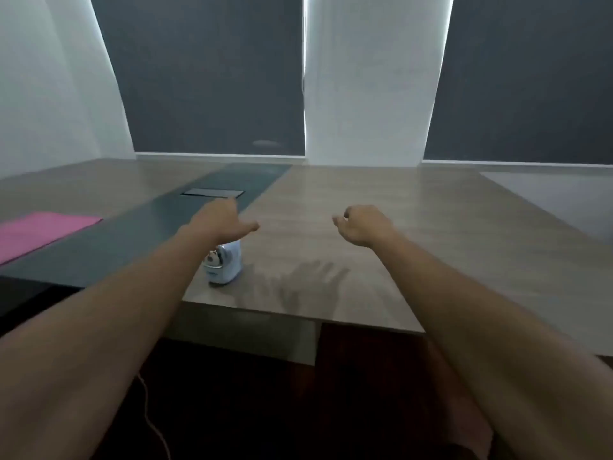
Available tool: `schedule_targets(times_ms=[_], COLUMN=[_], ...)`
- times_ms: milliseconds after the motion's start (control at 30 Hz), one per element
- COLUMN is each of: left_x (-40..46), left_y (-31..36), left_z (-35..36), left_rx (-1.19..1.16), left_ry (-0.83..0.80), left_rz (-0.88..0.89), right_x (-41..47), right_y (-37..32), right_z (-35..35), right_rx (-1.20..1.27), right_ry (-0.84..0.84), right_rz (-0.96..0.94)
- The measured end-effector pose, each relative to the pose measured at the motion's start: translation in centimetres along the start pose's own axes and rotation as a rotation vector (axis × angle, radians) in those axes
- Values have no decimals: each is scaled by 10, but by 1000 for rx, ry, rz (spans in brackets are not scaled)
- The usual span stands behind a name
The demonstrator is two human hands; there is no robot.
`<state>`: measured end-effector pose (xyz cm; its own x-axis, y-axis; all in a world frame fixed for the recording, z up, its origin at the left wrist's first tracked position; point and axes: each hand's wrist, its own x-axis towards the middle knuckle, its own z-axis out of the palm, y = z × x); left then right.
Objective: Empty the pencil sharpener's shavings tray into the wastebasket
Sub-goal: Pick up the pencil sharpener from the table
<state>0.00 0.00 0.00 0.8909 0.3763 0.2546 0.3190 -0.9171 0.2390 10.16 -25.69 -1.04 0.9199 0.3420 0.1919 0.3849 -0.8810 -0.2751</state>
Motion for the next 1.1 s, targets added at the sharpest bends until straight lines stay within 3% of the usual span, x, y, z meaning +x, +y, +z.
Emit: schedule_targets(times_ms=[233,433,567,700,933,1100], left_x=[-17,-12,-5,0,9,14], left_y=[-44,-52,-40,-5,53,89], left_z=[34,48,48,48,59,66], left_rx=[-164,-455,-851,-1100,-1236,-1251], left_ry=[-80,-7,-65,-119,-228,-293], left_rz=[-257,-417,-418,-418,-289,-196], right_x=[-9,-8,-6,-8,0,-3], right_y=[-39,-52,-56,-52,-20,8], right_z=[28,45,50,47,45,39], right_rx=[52,236,498,889,1116,1189], right_ry=[-38,-71,-169,-398,-541,-488], right_rz=[-106,-168,-85,125,211,205])
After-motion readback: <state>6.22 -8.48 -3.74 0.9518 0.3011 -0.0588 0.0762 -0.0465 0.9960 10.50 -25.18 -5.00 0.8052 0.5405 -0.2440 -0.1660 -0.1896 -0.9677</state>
